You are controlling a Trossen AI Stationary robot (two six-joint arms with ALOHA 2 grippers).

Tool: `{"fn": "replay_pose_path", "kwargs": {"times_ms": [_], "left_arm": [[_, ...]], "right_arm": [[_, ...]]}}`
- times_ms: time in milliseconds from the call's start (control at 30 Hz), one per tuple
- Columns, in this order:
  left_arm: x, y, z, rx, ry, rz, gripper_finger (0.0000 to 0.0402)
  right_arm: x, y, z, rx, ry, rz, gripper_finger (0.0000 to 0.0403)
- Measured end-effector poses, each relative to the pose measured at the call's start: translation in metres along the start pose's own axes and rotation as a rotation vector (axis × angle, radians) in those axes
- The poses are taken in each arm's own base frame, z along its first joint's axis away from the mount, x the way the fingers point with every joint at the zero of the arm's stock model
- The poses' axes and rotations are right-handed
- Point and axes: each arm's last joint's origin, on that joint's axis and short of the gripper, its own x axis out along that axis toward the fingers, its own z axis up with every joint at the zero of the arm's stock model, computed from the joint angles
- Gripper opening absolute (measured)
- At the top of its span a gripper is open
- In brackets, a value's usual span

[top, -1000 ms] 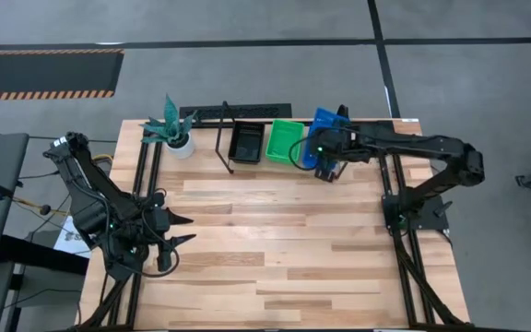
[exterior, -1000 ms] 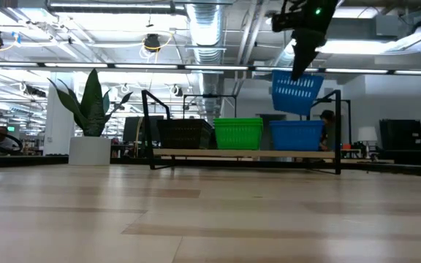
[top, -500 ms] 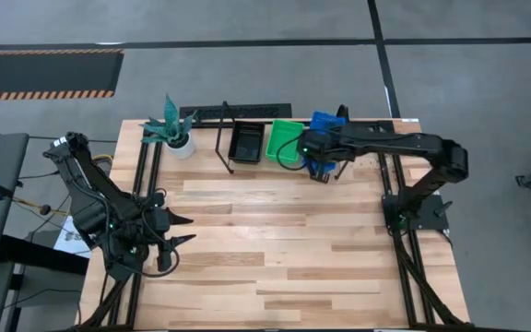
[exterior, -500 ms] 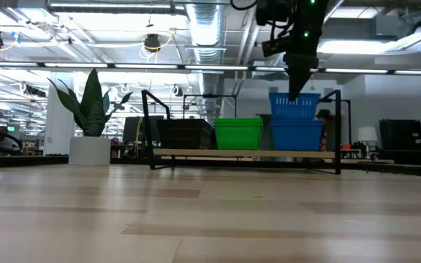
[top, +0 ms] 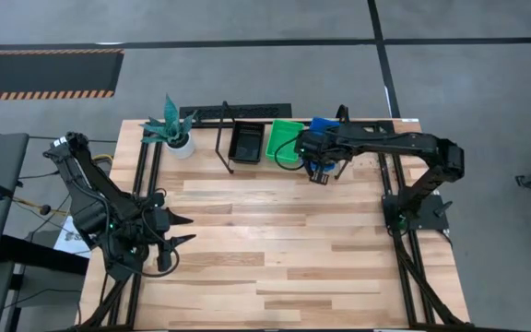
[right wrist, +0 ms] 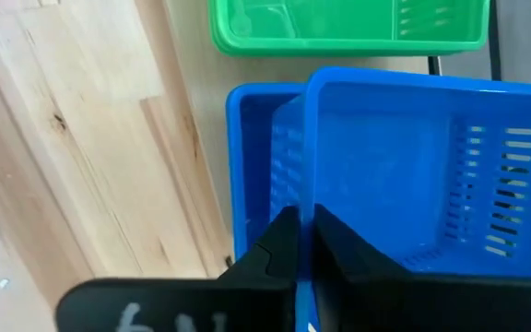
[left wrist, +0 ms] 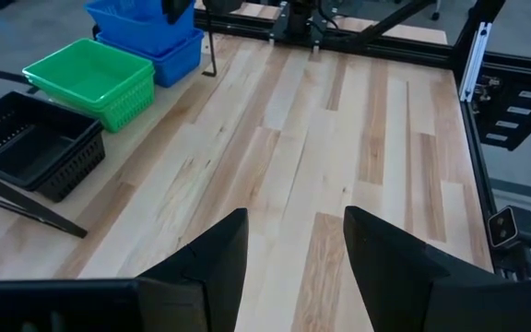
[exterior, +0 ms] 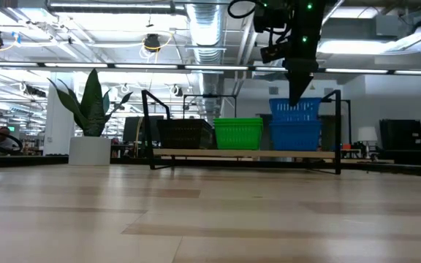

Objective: Stack baskets on shelf by color
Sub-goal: Stack the blue basket on top of the other blue baskets on the shelf, then return to Home Position

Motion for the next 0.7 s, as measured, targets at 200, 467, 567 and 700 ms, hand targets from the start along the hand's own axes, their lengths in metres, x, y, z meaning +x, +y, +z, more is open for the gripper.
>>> {"fn": "replay_pose_path", "kwargs": {"times_ms": [200, 467, 567, 700], "left_arm": [[0.0, 0.0, 0.0, 0.002, -0.001, 0.001, 0.0169], [0.0, 0.0, 0.0, 0.004, -0.008, 0.005, 0.0169], [0.0, 0.0, 0.0, 0.003, 0.002, -0.002, 0.0169], [0.0, -0.002, -0.003, 0.003, 0.087, -0.063, 0.0169]], "right_arm": [[0.0, 0.0, 0.0, 0.0, -0.001, 0.009, 0.007], [-0.007, -0.001, -0.002, 0.005, -0.025, 0.015, 0.0148], [-0.027, -0.005, -0.005, 0.038, -0.093, 0.015, 0.0169], [-0.068, -0.01, -0.019, 0.078, -0.227, 0.027, 0.0185]]}}
